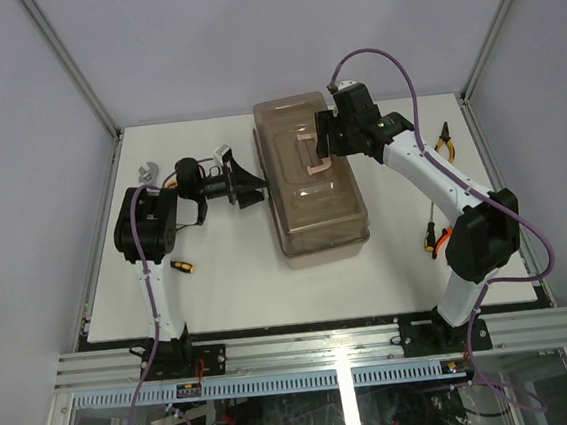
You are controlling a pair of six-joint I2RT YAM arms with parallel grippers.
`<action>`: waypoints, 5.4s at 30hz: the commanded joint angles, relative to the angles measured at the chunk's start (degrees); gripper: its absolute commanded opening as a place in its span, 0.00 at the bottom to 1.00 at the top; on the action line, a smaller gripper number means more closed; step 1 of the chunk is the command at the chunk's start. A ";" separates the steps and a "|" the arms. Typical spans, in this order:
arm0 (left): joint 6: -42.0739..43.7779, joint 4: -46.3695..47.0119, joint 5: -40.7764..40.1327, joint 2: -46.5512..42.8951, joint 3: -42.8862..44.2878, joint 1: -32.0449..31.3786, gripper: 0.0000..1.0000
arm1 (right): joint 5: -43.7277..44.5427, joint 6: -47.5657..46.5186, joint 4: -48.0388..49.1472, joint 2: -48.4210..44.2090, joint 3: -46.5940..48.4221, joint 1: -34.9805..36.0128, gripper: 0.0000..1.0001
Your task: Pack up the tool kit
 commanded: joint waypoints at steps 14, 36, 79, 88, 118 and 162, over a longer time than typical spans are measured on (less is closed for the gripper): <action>11.18 -14.79 -6.59 -2.97 1.00 -3.22 0.00 | -6.61 -0.27 -11.29 6.34 -3.70 3.48 0.63; 30.73 -47.98 -11.25 -7.35 5.67 -3.62 0.00 | -6.83 -0.28 -11.07 6.43 -4.09 3.46 0.63; -6.83 9.55 -10.78 1.54 1.58 -4.81 0.59 | -7.51 1.41 -14.69 6.91 -2.30 4.24 0.62; -5.86 7.89 -10.42 1.18 1.41 -4.92 0.35 | -7.59 1.17 -14.81 7.59 -1.18 4.43 0.62; 16.59 -28.27 -12.58 -5.52 3.10 -5.99 0.00 | -7.42 1.85 -13.21 6.06 -3.74 4.91 0.62; 8.02 -24.68 -13.10 -13.85 -1.09 -5.66 0.00 | -7.41 2.28 -13.27 5.16 -5.35 4.95 0.62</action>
